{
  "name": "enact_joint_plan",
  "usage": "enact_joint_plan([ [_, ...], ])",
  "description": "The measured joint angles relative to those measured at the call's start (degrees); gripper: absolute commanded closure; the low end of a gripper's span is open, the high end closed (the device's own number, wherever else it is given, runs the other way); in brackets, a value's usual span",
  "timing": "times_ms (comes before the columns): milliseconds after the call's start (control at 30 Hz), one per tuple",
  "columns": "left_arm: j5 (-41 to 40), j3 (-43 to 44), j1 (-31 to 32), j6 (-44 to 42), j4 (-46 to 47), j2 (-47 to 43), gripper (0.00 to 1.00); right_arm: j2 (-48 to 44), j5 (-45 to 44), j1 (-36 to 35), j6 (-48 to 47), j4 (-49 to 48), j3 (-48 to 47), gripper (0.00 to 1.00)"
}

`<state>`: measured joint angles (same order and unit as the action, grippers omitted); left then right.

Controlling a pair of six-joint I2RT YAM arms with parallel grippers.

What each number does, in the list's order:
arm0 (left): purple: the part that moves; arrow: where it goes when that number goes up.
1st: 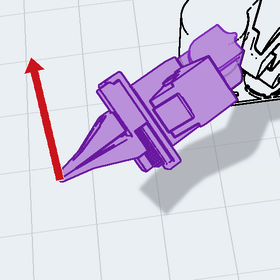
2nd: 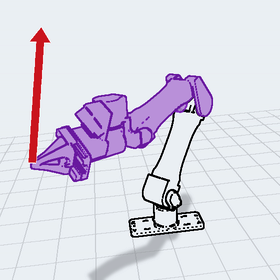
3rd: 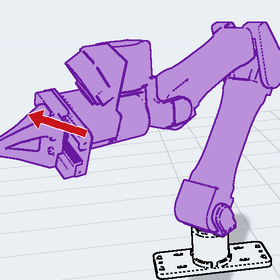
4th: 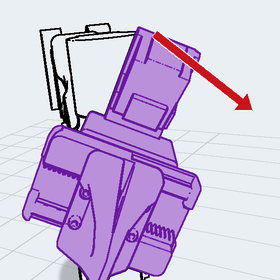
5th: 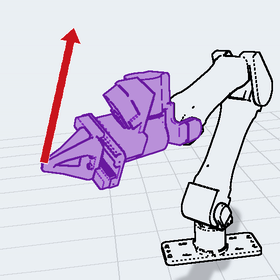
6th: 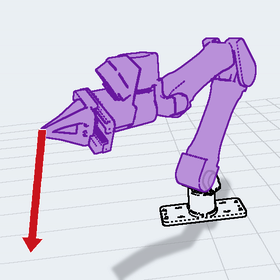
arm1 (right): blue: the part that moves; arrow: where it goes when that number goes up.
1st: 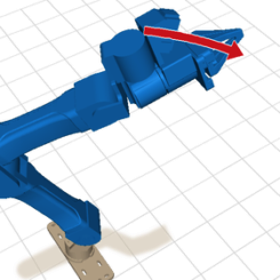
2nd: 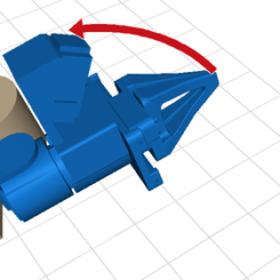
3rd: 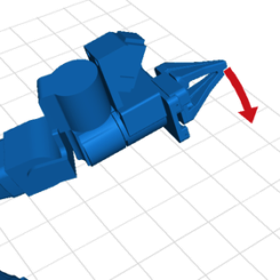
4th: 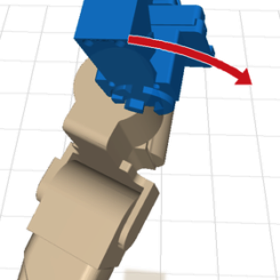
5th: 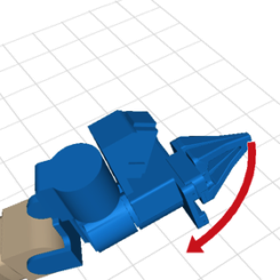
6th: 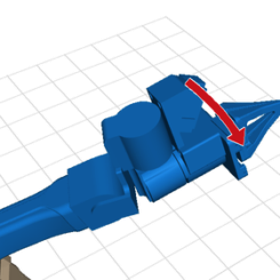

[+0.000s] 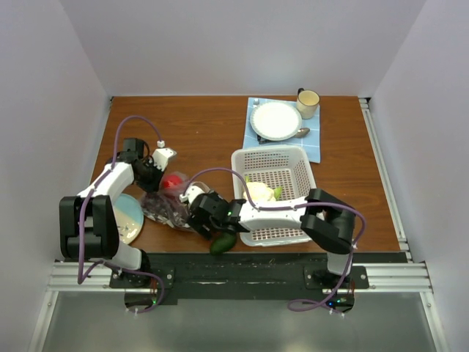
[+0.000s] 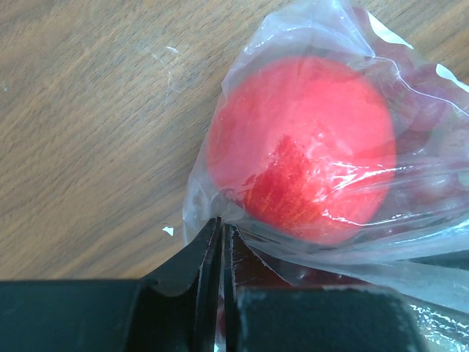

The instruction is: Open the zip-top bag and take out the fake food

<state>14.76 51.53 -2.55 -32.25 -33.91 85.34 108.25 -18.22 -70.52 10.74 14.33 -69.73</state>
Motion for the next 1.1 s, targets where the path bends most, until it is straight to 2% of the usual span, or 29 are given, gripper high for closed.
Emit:
enact_joint_plan([
  [133, 0.0, 0.0, 0.0, 0.0, 0.0, 0.0, 0.89, -2.9, -1.9, -0.1, -0.4, 2.2, 0.0, 0.12],
  [300, 0.0, 0.0, 0.0, 0.0, 0.0, 0.0, 0.89, -11.1, -1.4, -0.1, -3.3, 4.7, 0.0, 0.19],
  [400, 0.0, 0.0, 0.0, 0.0, 0.1, 0.0, 0.89, -17.7, 2.0, -0.3, -4.0, 4.4, 1.7, 0.2],
  [533, 0.0, -0.3, 0.0, 0.0, 0.4, 0.0, 0.89, -30.2, 9.9, -2.1, -5.6, 5.0, 9.3, 0.17],
  [600, 0.0, -0.3, 0.0, 0.0, 0.4, 0.0, 0.89, -32.5, 12.2, -3.1, -6.6, 7.2, 9.6, 0.18],
  [900, 0.0, -0.3, 0.0, 0.1, 0.4, 0.0, 0.89, -30.7, 19.5, -5.9, -8.2, 13.9, 9.7, 0.21],
  [1100, 0.0, -0.3, 0.0, 0.1, 0.4, 0.0, 0.89, -24.2, 19.4, -7.8, -10.3, 13.5, 9.6, 0.12],
])
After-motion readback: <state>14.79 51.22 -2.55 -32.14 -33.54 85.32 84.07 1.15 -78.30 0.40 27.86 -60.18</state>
